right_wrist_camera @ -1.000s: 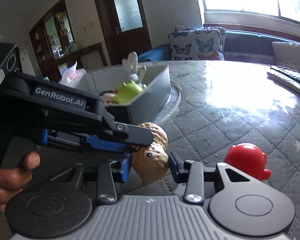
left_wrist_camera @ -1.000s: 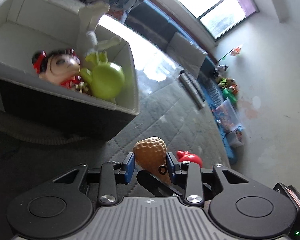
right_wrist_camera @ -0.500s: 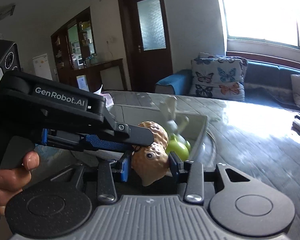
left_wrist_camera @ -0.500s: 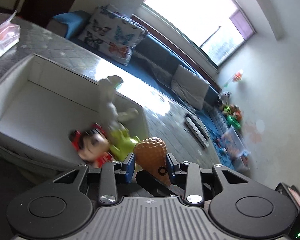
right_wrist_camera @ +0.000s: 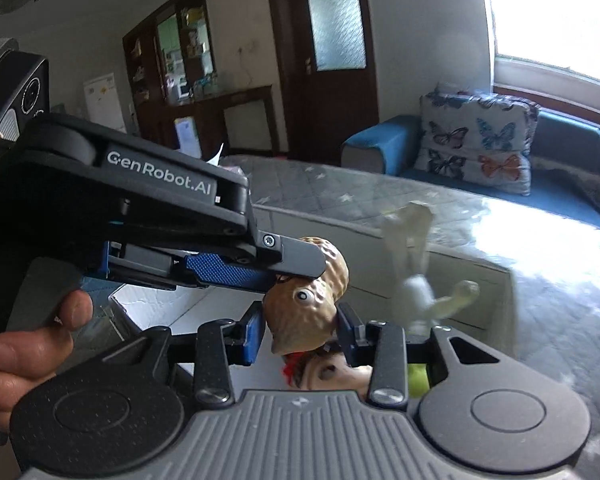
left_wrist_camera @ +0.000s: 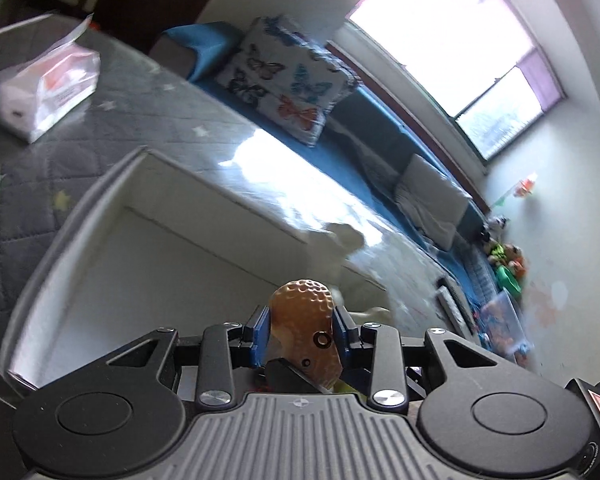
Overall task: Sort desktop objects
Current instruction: 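Lift the peanut toy with the left gripper and lower it into the shoebox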
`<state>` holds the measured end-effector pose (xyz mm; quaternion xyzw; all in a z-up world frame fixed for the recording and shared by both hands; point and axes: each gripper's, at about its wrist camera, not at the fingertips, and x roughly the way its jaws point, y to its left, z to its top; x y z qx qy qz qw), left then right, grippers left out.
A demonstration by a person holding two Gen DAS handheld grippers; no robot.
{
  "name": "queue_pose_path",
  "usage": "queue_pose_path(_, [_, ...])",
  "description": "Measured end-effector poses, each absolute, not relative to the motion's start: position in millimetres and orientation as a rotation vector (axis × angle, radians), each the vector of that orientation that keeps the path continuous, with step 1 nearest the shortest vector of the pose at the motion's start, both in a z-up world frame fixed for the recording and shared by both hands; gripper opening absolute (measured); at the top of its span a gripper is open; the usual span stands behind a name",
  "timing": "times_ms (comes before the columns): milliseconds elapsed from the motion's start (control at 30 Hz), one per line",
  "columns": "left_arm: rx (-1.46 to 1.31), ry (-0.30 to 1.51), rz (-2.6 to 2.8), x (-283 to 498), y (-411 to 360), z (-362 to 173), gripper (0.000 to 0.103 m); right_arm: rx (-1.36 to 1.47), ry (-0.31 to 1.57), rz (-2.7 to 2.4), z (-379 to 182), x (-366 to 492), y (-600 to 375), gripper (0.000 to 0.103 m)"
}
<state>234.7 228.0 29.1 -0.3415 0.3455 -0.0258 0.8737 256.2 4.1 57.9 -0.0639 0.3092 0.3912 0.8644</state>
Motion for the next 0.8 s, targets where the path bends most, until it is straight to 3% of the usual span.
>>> queue_pose_path(800, [-0.769,0.836,0.035,242.8,264.5,-7.5,0.036,-0.268,0.794,0.862,17.9,270.0,67.0,0.039])
